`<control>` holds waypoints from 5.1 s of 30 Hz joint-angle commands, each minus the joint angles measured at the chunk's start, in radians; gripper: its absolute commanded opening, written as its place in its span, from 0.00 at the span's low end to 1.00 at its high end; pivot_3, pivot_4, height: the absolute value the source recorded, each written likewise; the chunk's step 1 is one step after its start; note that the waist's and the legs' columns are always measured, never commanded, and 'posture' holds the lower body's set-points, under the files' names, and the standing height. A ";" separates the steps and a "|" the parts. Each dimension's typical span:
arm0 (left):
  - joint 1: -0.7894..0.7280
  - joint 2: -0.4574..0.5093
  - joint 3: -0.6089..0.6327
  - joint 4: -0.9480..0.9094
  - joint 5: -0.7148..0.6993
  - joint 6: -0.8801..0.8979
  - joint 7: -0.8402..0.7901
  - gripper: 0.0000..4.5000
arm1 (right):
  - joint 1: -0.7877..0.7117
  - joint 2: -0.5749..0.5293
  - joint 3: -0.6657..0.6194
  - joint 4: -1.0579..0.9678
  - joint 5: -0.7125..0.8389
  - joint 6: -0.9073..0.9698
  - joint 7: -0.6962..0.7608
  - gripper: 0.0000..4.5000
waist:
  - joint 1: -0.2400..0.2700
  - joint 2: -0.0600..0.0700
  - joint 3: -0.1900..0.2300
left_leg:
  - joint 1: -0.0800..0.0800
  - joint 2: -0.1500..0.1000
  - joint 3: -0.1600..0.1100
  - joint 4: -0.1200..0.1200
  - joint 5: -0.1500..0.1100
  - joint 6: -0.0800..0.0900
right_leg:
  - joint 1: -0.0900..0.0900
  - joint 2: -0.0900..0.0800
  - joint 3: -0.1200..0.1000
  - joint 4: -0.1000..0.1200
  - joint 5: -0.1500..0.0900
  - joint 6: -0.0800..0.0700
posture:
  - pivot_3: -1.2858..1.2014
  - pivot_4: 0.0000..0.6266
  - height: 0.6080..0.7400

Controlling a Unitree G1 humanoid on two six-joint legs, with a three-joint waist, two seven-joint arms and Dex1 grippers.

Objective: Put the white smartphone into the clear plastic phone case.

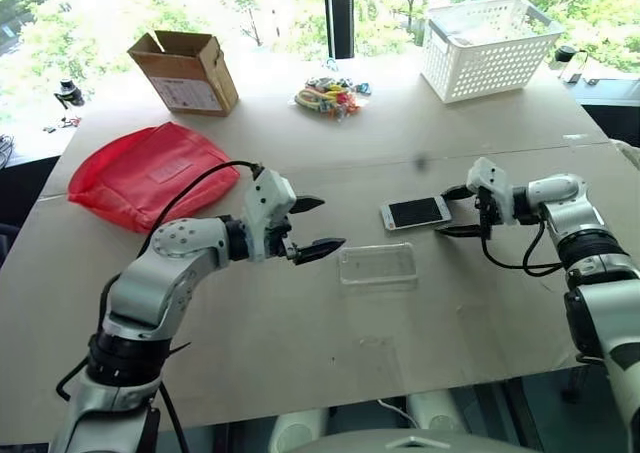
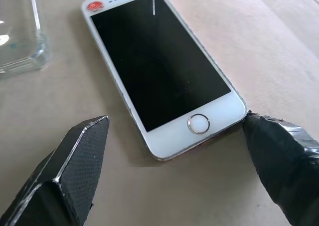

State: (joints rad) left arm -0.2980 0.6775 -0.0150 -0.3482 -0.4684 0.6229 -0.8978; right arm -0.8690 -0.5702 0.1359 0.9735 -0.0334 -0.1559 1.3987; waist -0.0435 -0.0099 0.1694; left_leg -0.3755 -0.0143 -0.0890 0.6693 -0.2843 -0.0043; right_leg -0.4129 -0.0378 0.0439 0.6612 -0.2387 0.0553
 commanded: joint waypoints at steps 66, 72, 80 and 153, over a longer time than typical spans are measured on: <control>-0.027 -0.016 0.001 0.013 0.010 -0.058 -0.003 1.00 | -0.041 0.081 0.015 0.080 -0.031 -0.051 -0.003 0.64 | 0.004 0.000 0.000 | 0.006 0.000 0.005 -0.001 -0.002 0.003 | 0.002 0.002 0.005 0.001 0.002 -0.003 | 0.52 0.24 1.00; -0.036 -0.040 0.001 0.025 0.003 -0.061 0.001 0.72 | -0.030 0.039 -0.021 -0.097 0.031 0.048 0.012 0.64 | 0.003 0.001 0.001 | 0.003 0.000 0.004 -0.001 -0.002 0.003 | 0.000 0.002 0.004 0.000 0.002 -0.003 | 0.52 0.24 1.00; -0.078 -0.068 -0.020 0.072 0.000 -0.077 -0.030 0.01 | 0.115 -0.051 -0.004 -0.546 0.126 0.268 0.070 0.64 | 0.005 0.001 0.002 | -0.004 0.000 0.001 0.000 -0.001 0.002 | -0.006 0.001 0.001 0.000 0.002 -0.003 | 0.52 0.24 1.00; -0.182 -0.067 -0.080 0.165 0.082 -0.152 -0.096 0.00 | 0.175 0.019 0.005 -0.263 0.113 0.196 -0.253 1.00 | 0.003 0.001 0.002 | -0.004 -0.001 0.002 0.001 -0.001 0.002 | -0.005 0.001 0.001 0.000 0.002 -0.003 | 0.52 0.24 1.00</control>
State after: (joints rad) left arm -0.4724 0.6018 -0.1121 -0.1545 -0.3824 0.4865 -0.9901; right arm -0.6974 -0.5506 0.1386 0.6662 0.1111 0.0378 1.1662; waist -0.0409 -0.0094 0.1712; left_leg -0.3785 -0.0149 -0.0869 0.6705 -0.2854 -0.0023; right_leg -0.4166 -0.0366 0.0449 0.6612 -0.2363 0.0527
